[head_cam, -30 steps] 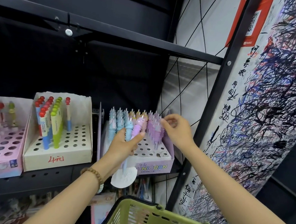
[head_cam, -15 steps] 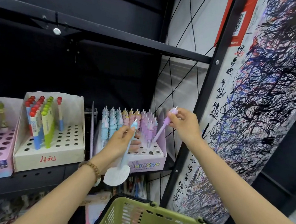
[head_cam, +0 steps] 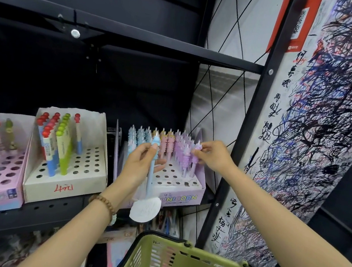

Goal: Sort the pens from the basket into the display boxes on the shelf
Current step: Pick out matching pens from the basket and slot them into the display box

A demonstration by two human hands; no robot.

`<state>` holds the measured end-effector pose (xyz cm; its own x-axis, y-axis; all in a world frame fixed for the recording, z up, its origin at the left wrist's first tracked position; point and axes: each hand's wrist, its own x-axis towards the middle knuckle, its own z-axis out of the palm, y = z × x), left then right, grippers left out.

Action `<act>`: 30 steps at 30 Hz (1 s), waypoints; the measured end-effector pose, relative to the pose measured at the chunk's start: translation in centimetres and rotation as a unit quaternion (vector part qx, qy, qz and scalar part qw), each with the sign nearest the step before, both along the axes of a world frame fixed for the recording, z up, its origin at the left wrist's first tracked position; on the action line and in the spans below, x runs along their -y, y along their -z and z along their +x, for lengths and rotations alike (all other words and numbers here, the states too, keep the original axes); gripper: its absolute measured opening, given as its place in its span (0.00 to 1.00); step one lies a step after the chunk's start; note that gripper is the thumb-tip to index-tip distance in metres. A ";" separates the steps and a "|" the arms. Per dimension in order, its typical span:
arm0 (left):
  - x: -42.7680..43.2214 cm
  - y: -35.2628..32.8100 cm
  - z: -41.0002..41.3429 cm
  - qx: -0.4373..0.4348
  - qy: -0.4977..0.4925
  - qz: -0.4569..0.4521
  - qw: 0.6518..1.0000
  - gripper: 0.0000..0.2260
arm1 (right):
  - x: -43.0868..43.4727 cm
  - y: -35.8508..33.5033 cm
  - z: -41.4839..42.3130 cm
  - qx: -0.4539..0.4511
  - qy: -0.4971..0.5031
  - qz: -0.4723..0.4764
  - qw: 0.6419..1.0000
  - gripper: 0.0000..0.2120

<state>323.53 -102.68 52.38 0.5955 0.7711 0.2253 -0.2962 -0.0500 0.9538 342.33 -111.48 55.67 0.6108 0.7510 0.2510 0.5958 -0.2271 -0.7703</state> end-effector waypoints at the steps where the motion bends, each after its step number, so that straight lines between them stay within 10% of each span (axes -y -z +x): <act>1: -0.1 0.0 -0.2 0.005 -0.004 0.001 1.000 0.09 | 0.0 0.4 -0.1 -0.015 -0.003 -0.012 1.000 0.10; 5: -0.6 -0.3 -1.4 0.027 -0.007 0.013 1.000 0.07 | 0.3 0.6 -0.4 -0.043 -0.018 -0.055 0.997 0.14; 9: -1.2 -0.6 -2.7 0.012 -0.031 0.046 0.998 0.14 | 0.8 -1.0 -2.2 0.125 0.037 0.017 0.991 0.17; 19: -0.9 -1.1 -3.2 -0.014 -0.086 0.142 0.986 0.08 | -1.9 -3.5 -10.6 -0.172 -0.166 0.126 0.963 0.07; 30: -2.8 4.7 -6.5 -0.195 -0.075 0.244 0.947 0.35 | -4.2 -1.5 -7.3 -0.088 -0.081 0.113 0.986 0.06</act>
<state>317.03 -99.87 47.71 0.5987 0.7142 0.3627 0.1196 -0.5275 0.8411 335.06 -107.25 57.14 0.5363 0.7792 0.3242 0.4630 0.0495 -0.8850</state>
